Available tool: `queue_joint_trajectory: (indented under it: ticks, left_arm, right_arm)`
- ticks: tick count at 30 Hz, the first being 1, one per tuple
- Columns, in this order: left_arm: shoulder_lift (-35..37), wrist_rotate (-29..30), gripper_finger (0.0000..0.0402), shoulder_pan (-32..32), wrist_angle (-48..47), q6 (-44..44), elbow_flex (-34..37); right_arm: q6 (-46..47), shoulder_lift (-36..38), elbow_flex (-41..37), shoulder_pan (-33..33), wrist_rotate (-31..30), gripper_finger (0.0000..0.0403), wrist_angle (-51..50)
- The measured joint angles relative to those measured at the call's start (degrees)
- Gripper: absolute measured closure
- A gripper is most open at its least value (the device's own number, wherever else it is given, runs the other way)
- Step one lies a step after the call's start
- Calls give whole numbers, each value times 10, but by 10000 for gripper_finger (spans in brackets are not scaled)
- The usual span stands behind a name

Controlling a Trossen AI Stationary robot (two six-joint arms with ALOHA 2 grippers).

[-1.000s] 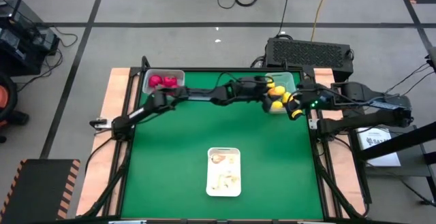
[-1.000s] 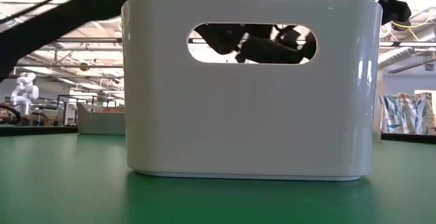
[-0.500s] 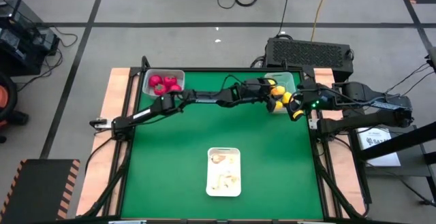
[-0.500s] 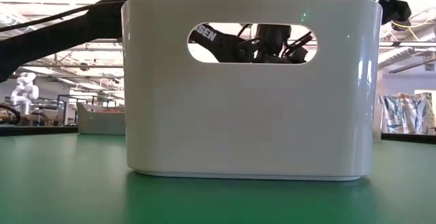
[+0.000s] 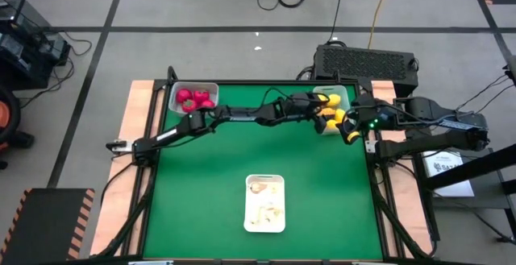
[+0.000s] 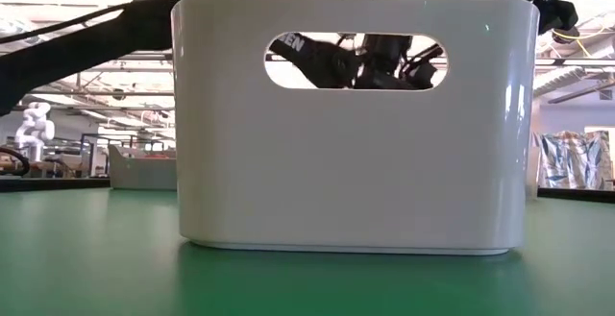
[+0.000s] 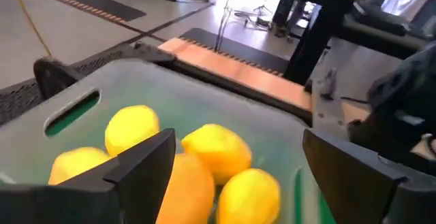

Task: Sort produce into baskets
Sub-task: Return to Home Position

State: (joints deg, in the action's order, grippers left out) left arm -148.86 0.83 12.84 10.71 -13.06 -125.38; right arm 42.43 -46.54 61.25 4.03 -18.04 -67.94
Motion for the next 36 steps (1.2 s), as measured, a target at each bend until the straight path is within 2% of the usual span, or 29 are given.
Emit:
queue_joint_trajectory:
  ticks: [4, 9, 13, 18, 23, 27, 30, 36]
  left_arm:
    - [45, -3, 73, 0, -96, 4, -1]
    - [116, -9, 73, 0, -307, 8, -1]
    - [181, -10, 73, 0, -463, 48, -1]
    - [257, 47, 73, -13, -674, 92, -1]
    - [332, 124, 73, -30, -824, 104, -1]
    - [392, 160, 73, -48, -881, 85, 19]
    - [451, 170, 73, -62, -889, 59, 53]
    - [578, 220, 73, -100, -871, 9, 163]
  right_arm:
    - [-4, 8, 0, 0, 4, 124, 0]
    - [-11, 29, 0, 0, 4, 124, 0]
    - [-11, 43, 0, 0, 6, 124, 3]
    - [-11, 50, 0, 0, 7, 124, 8]
    - [-12, 49, 0, -12, 18, 124, 53]
    - [-14, 41, 0, -36, 19, 124, 86]
    - [-14, 34, 0, -54, 18, 124, 114]
    - [-45, 14, -28, -80, 17, 124, 247]
